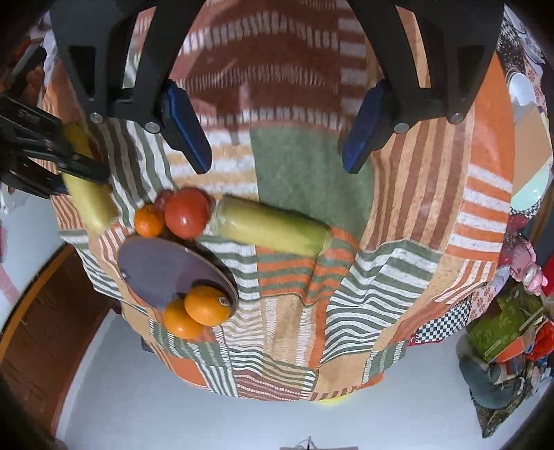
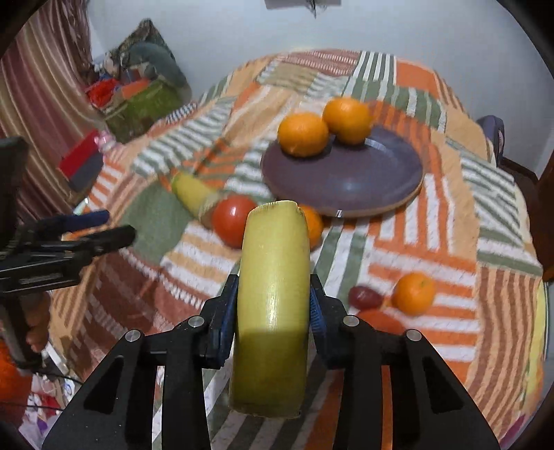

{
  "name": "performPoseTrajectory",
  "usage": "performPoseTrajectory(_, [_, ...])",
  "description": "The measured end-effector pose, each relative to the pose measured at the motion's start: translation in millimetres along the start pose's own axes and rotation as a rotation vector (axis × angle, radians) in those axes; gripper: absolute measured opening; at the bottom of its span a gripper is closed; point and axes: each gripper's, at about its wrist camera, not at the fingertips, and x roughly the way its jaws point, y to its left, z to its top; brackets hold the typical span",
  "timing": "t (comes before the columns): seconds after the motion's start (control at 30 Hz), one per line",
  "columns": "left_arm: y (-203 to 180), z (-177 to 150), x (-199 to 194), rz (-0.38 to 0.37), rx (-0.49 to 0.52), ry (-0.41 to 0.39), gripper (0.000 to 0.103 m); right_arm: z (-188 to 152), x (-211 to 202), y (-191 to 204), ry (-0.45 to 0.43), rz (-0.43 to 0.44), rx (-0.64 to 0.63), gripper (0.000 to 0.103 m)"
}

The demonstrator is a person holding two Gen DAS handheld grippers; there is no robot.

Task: Organize fruits
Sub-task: 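Lift the held cylinder upright with the right tool while the left tool grasps the other cylinder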

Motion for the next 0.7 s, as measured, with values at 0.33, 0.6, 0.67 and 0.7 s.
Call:
performPoseTrajectory(0.33, [-12,47,49,0.059,-0.110,0.039,0.086,21,-11,-17,-0.076,-0.007,-0.019,0.035])
performPoseTrajectory(0.6, [-9,50,90,0.075,-0.207,0.110,0.087,22,-14,-34,-0.109,0.018,-0.009,0.035])
performPoseTrajectory(0.67, [-12,50,96,0.081,-0.214,0.114,0.088,22,-15,-39,-0.113,0.015,-0.003,0.035])
performPoseTrajectory(0.7, [-13,51,98,0.085,-0.219,0.112,0.088,22,-15,-40,-0.114,0.013,-0.001,0.035])
